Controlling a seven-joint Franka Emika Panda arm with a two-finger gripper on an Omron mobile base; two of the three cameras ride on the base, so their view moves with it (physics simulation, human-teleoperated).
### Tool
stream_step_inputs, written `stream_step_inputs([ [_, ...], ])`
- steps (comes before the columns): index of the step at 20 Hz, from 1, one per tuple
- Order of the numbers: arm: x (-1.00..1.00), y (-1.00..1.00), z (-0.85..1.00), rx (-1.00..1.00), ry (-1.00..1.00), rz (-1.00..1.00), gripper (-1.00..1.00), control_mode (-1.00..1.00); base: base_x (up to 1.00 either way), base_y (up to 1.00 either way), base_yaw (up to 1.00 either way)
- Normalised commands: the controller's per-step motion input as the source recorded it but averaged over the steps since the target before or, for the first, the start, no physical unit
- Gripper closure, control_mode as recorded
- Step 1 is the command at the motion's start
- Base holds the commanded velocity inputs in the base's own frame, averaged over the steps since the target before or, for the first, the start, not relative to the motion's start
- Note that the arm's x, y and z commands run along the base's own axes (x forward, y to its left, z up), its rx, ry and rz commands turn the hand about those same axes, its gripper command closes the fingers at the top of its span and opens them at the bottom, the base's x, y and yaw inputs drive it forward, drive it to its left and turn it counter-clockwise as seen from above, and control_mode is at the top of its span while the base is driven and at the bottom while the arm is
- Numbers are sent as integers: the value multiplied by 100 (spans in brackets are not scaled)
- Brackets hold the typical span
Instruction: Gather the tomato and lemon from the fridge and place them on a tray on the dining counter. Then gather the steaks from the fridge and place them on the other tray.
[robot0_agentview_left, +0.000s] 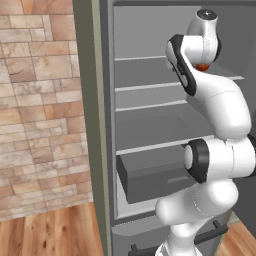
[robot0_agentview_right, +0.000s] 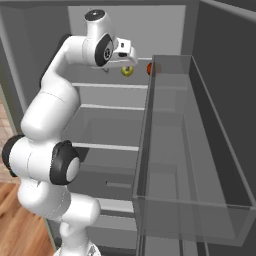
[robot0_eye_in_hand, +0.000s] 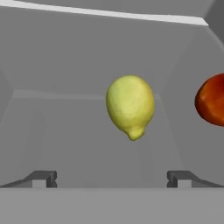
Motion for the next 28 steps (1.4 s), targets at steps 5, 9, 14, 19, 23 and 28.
stream_step_inputs([
  [5,9,-6,-11,0,1,0,-100,-100,0,0,0],
  [9,7,-5,-8,0,0,0,-100,-100,0,0,0],
  [14,12,-6,-9,0,0,0,-100,-100,0,0,0],
  [19,18,-9,-16,0,0,0,-100,-100,0,0,0],
  [23,21,-10,-11,0,0,0,-100,-100,0,0,0],
  [28,30,-7,-7,0,0,0,-100,-100,0,0,0],
])
